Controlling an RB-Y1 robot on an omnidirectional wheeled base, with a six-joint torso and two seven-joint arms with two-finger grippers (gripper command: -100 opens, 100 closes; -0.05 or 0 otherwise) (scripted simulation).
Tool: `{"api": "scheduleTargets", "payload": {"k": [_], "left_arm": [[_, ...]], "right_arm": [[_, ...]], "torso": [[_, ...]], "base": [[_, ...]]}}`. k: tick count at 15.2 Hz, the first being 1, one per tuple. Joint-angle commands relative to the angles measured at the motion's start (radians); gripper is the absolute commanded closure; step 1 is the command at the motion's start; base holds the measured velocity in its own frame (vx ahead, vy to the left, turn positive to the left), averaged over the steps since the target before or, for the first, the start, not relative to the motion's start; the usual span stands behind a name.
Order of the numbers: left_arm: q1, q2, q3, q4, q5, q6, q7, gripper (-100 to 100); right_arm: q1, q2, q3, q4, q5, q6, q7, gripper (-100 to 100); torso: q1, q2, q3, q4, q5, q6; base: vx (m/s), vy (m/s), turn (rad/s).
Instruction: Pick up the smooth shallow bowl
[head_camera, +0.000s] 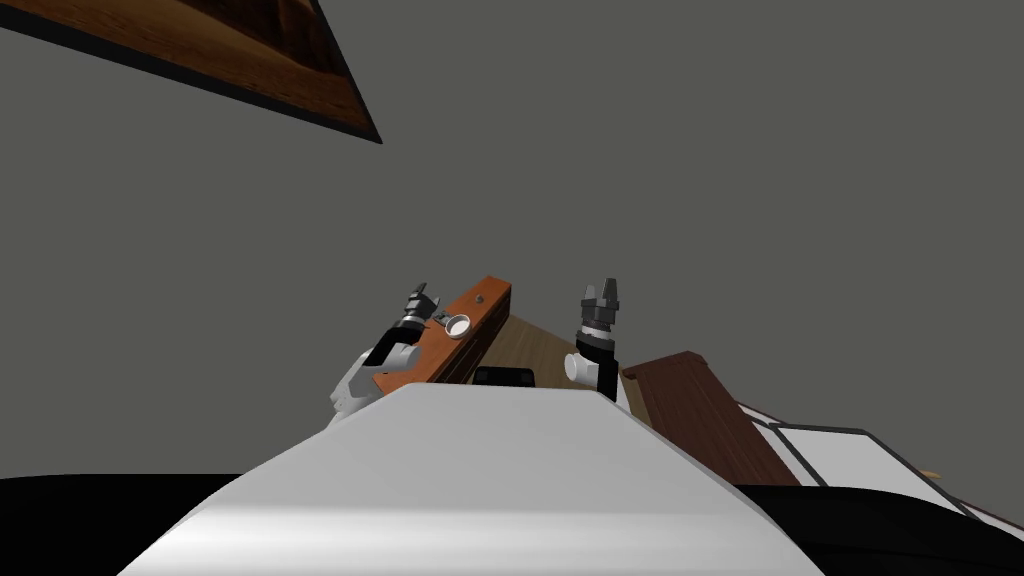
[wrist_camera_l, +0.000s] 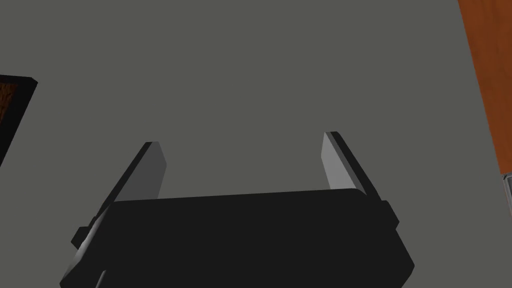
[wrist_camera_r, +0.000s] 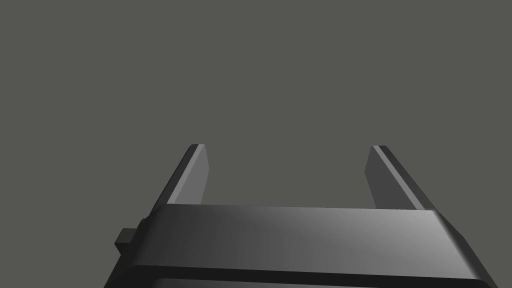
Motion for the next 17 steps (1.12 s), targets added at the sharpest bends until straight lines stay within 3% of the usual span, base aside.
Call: {"api": "scheduleTargets", "payload": {"k": [1, 2, 9, 11, 12, 15, 16, 17], "left_arm": [[-0.023, 0.011, 0.016, 0.050, 0.019, 0.050, 0.022, -100], [-0.023, 0.011, 0.016, 0.060, 0.019, 0.051, 0.022, -100], [-0.085, 0.040, 0.070, 0.201, 0.078, 0.199, 0.089, -100], [-0.085, 0.040, 0.070, 0.212, 0.078, 0.211, 0.089, -100], [-0.101, 0.044, 0.083, 0.243, 0.093, 0.251, 0.106, -100], [-0.117, 0.048, 0.097, 0.289, 0.109, 0.292, 0.123, -100], [-0.132, 0.052, 0.110, 0.327, 0.123, 0.322, 0.139, -100], [-0.132, 0.052, 0.110, 0.327, 0.123, 0.332, 0.139, -100]], "right_arm": [[0.000, 0.000, 0.000, 0.000, 0.000, 0.000, 0.000, 0], [0.000, 0.000, 0.000, 0.000, 0.000, 0.000, 0.000, 0], [0.000, 0.000, 0.000, 0.000, 0.000, 0.000, 0.000, 0], [0.000, 0.000, 0.000, 0.000, 0.000, 0.000, 0.000, 0], [0.000, 0.000, 0.000, 0.000, 0.000, 0.000, 0.000, 0], [0.000, 0.000, 0.000, 0.000, 0.000, 0.000, 0.000, 0], [0.000, 0.000, 0.000, 0.000, 0.000, 0.000, 0.000, 0], [0.000, 0.000, 0.000, 0.000, 0.000, 0.000, 0.000, 0]], "torso": [[0.000, 0.000, 0.000, 0.000, 0.000, 0.000], [0.000, 0.000, 0.000, 0.000, 0.000, 0.000], [0.000, 0.000, 0.000, 0.000, 0.000, 0.000], [0.000, 0.000, 0.000, 0.000, 0.000, 0.000], [0.000, 0.001, 0.000, 0.000, 0.000, 0.000], [0.000, 0.001, 0.000, 0.000, 0.000, 0.000], [0.000, 0.000, 0.000, 0.000, 0.000, 0.000], [0.000, 0.000, 0.000, 0.000, 0.000, 0.000]], "base": [[0.050, -0.013, -0.013], [0.047, -0.009, -0.013], [0.050, -0.013, -0.016], [0.038, -0.016, -0.009], [0.033, -0.013, -0.010], [0.043, -0.011, -0.017], [0.057, -0.013, -0.019], [0.055, -0.015, -0.018]]}}
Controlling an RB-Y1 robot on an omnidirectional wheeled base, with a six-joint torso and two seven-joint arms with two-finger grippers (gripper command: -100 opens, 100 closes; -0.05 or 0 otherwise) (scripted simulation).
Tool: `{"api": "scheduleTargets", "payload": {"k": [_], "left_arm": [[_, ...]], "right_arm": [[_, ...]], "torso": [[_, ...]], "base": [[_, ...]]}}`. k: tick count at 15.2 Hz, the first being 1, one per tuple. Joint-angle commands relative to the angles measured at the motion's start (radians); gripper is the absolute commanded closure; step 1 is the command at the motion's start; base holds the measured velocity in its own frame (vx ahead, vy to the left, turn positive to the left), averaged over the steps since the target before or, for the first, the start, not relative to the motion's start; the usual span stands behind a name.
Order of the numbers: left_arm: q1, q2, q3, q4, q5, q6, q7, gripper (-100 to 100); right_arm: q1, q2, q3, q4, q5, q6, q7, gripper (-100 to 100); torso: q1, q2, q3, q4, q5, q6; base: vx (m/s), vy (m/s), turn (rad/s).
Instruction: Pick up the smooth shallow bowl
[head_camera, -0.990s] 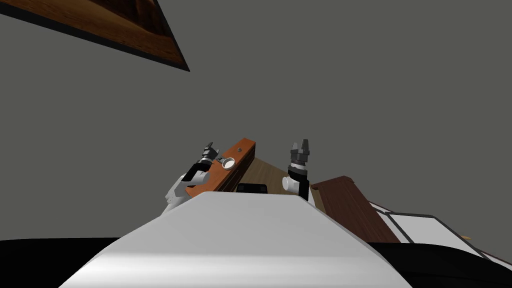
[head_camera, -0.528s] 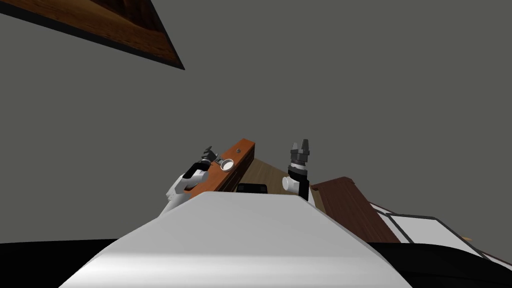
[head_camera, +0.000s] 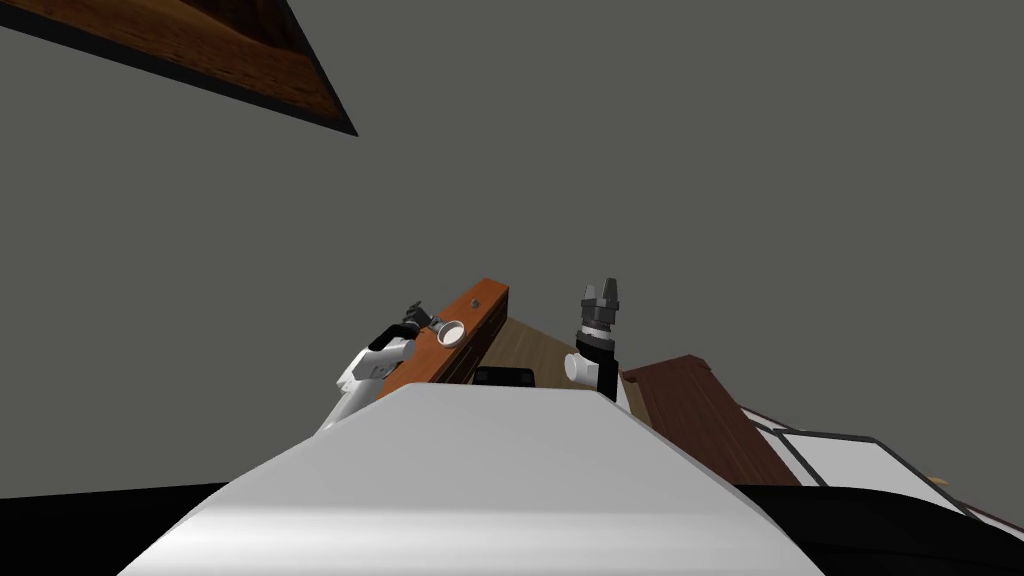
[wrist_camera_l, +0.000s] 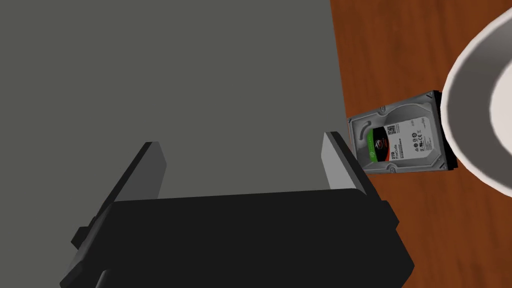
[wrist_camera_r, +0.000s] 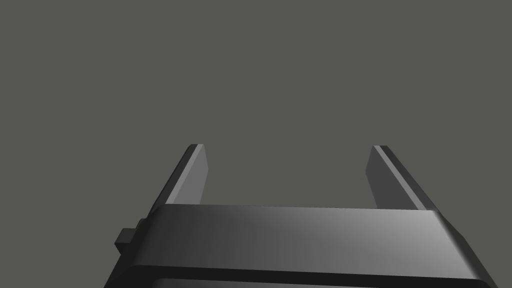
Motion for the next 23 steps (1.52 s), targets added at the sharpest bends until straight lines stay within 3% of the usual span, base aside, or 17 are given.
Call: {"api": "scheduleTargets", "payload": {"k": [1, 2, 3, 4, 6, 8, 12, 21, 23], "left_arm": [[0.003, 0.006, 0.008, 0.000, 0.010, 0.028, 0.011, -100], [-0.012, 0.009, 0.021, 0.038, 0.025, 0.063, 0.027, -100], [-0.012, 0.009, 0.021, 0.038, 0.025, 0.067, 0.027, -100], [-0.027, 0.011, 0.034, 0.069, 0.039, 0.102, 0.043, -100], [-0.027, 0.011, 0.034, 0.076, 0.039, 0.106, 0.043, -100], [-0.057, 0.013, 0.059, 0.135, 0.067, 0.168, 0.074, -100], [-0.085, 0.013, 0.083, 0.217, 0.094, 0.240, 0.104, -100], [-0.134, 0.010, 0.124, 0.338, 0.140, 0.376, 0.155, -100], [-0.153, 0.007, 0.141, 0.386, 0.158, 0.426, 0.175, -100]], "right_arm": [[0.000, 0.000, 0.000, 0.000, 0.000, 0.000, 0.000, 0], [0.000, 0.000, 0.000, 0.000, 0.000, 0.000, 0.000, 0], [0.000, 0.000, 0.000, 0.000, 0.000, 0.000, 0.000, 0], [0.000, 0.000, 0.000, 0.000, 0.000, 0.000, 0.000, 0], [0.000, 0.000, 0.000, 0.000, 0.000, 0.000, 0.000, 0], [0.000, 0.000, 0.000, 0.000, 0.000, 0.000, 0.000, 0], [0.000, 0.000, 0.000, 0.000, 0.000, 0.000, 0.000, 0], [0.000, 0.000, 0.000, 0.000, 0.000, 0.000, 0.000, 0], [0.000, 0.000, 0.000, 0.000, 0.000, 0.000, 0.000, 0]], "torso": [[0.000, 0.000, 0.000, 0.000, 0.000, 0.000], [0.000, 0.001, 0.000, 0.000, 0.000, 0.000], [0.000, 0.001, 0.001, 0.000, 0.000, 0.000], [0.000, 0.001, 0.001, 0.000, 0.000, 0.000], [0.000, 0.001, 0.001, 0.000, 0.000, 0.000], [0.000, 0.001, 0.001, 0.000, 0.000, 0.000], [0.000, 0.000, 0.000, 0.000, 0.000, 0.000], [0.000, 0.001, 0.001, 0.000, 0.000, 0.000], [0.000, 0.002, 0.001, 0.000, 0.000, 0.000]], "base": [[0.034, -0.011, 0.000], [0.036, -0.011, -0.006], [0.037, -0.011, -0.010], [0.044, -0.007, -0.023], [0.034, -0.008, -0.010], [0.039, -0.013, -0.018], [0.055, -0.013, -0.014], [0.040, -0.012, -0.012], [0.035, -0.011, -0.014]]}}
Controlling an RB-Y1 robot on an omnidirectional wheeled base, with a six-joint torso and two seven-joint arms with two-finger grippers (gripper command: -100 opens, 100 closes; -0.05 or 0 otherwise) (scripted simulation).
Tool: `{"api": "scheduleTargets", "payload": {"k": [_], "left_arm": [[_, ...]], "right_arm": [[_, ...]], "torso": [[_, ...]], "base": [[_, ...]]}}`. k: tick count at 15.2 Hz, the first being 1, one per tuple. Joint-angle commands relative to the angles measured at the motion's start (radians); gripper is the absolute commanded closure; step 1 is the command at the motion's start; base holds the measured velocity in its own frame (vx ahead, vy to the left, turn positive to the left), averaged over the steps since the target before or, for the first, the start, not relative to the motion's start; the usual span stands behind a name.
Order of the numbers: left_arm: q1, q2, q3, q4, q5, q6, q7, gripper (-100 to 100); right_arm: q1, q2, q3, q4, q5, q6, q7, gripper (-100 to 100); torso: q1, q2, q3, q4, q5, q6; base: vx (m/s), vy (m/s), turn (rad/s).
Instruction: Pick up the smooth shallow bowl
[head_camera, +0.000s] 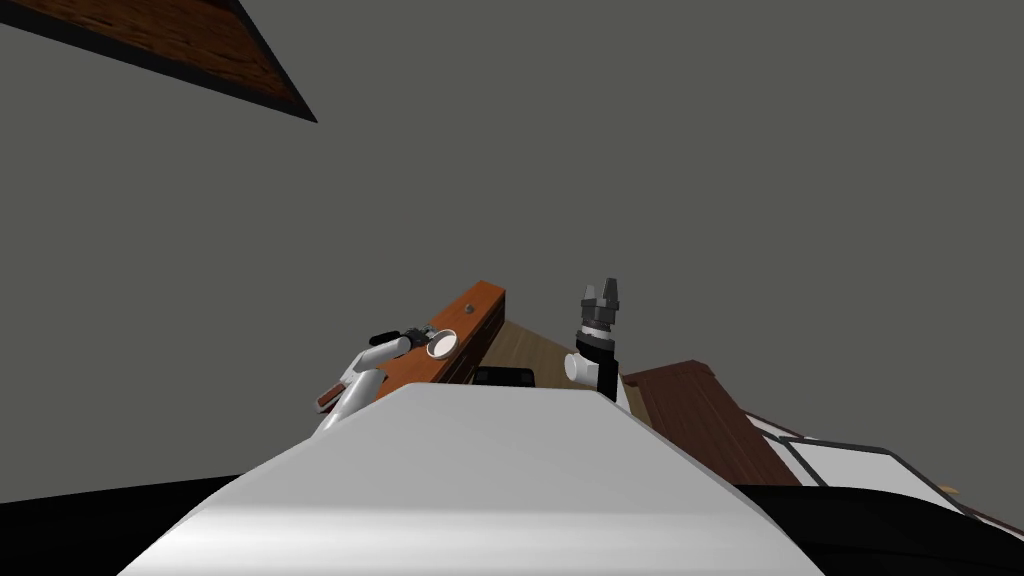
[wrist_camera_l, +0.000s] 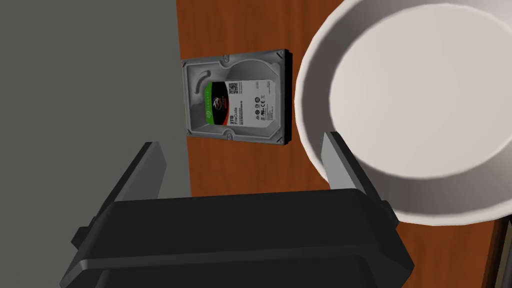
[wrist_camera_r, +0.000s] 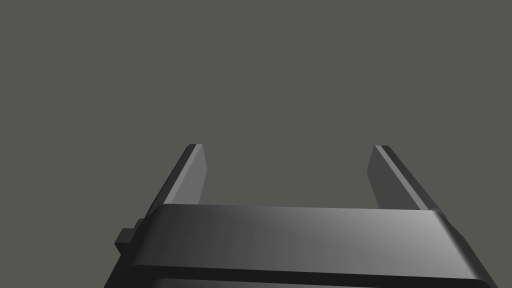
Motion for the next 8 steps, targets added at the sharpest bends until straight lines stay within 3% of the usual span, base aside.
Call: {"api": "scheduleTargets", "payload": {"k": [1, 6, 7, 8], "left_arm": [[-0.006, -0.002, 0.009, 0.022, 0.011, 0.029, 0.012, -100], [-0.037, -0.009, 0.035, 0.100, 0.040, 0.108, 0.044, -100], [-0.034, -0.009, 0.030, 0.086, 0.032, 0.092, 0.039, -100], [-0.042, -0.022, 0.026, 0.117, 0.028, 0.068, 0.032, -100]], "right_arm": [[0.000, 0.000, 0.000, 0.000, 0.000, 0.000, 0.000, 0], [0.000, 0.000, 0.000, 0.000, 0.000, 0.000, 0.000, 0], [0.000, 0.000, 0.000, 0.000, 0.000, 0.000, 0.000, 0], [0.000, 0.000, 0.000, 0.000, 0.000, 0.000, 0.000, 0]], "torso": [[0.000, 0.000, 0.000, 0.000, 0.000, 0.000], [0.000, 0.000, 0.000, 0.000, 0.000, 0.000], [0.000, 0.000, 0.000, 0.000, 0.000, 0.000], [0.000, 0.001, 0.000, 0.000, 0.000, 0.000]], "base": [[0.036, -0.009, -0.012], [0.037, -0.011, -0.012], [0.018, -0.004, -0.003], [0.027, 0.016, 0.016]]}}
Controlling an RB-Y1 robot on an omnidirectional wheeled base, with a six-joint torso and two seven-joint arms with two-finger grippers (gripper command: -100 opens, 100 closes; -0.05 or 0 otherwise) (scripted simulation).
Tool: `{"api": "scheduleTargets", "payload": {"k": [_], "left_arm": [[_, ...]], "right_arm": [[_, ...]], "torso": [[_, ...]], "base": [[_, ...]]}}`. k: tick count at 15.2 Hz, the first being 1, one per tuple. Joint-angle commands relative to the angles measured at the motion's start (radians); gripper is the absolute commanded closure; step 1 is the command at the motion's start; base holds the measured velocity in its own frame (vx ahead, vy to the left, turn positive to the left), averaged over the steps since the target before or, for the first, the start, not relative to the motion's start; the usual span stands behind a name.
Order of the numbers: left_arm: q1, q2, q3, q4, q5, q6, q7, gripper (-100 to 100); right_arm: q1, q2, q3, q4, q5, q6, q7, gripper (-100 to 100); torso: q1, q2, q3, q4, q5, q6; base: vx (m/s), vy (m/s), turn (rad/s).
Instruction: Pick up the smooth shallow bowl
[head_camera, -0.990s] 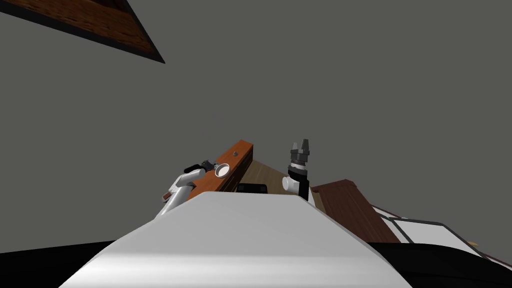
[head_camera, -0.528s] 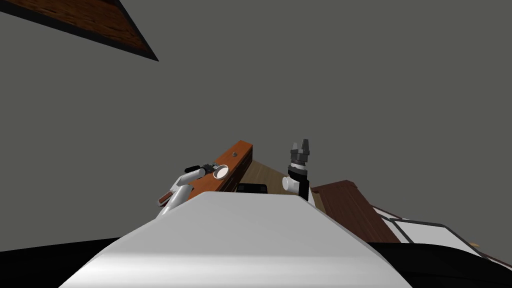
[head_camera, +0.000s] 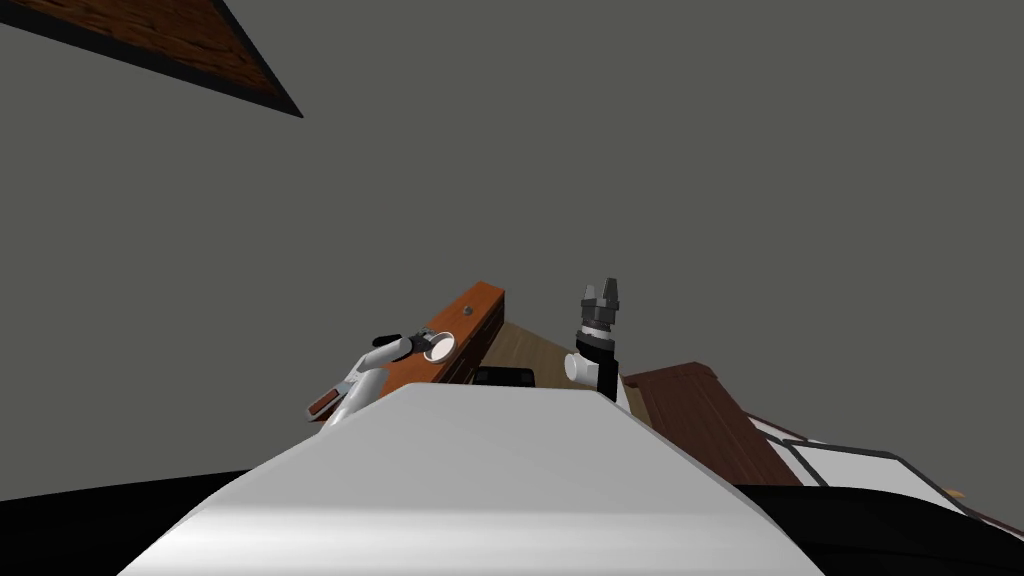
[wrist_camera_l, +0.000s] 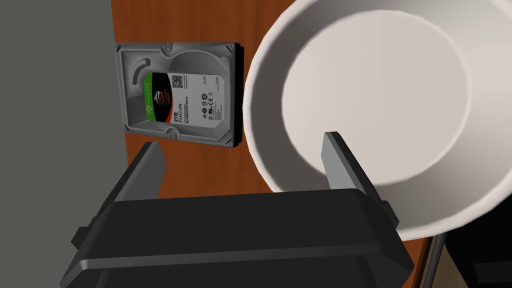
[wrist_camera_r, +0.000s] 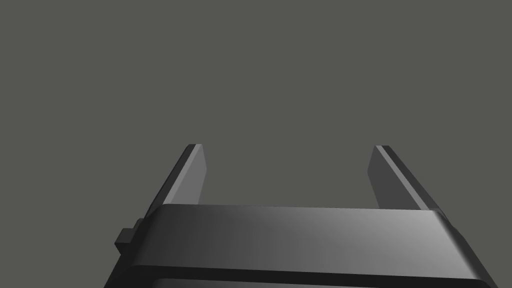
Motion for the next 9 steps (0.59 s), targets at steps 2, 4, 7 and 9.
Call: {"api": "scheduleTargets", "payload": {"k": [2, 4, 7, 9], "left_arm": [[-0.011, -0.022, -0.007, 0.042, -0.010, -0.048, -0.015, -100], [-0.008, -0.022, -0.006, 0.036, -0.009, -0.042, -0.013, -100], [-0.009, -0.023, -0.007, 0.038, -0.010, -0.046, -0.014, 100], [-0.009, -0.023, -0.007, 0.038, -0.010, -0.046, -0.014, 100]], "right_arm": [[0.000, 0.000, 0.000, 0.000, 0.000, 0.000, 0.000, 0], [0.000, 0.000, 0.000, 0.000, 0.000, 0.000, 0.000, 0], [0.000, 0.000, 0.000, 0.000, 0.000, 0.000, 0.000, 0], [0.000, 0.000, 0.000, 0.000, 0.000, 0.000, 0.000, 0]], "torso": [[0.001, -0.001, 0.000, 0.000, 0.000, 0.000], [0.004, -0.002, -0.001, 0.000, 0.001, 0.000], [0.001, 0.001, 0.000, 0.000, 0.000, 0.000], [0.000, 0.002, 0.001, 0.000, 0.000, 0.000]], "base": [[0.049, 0.051, 0.022], [0.045, 0.054, 0.006], [0.006, 0.007, -0.001], [0.000, 0.000, 0.000]]}}
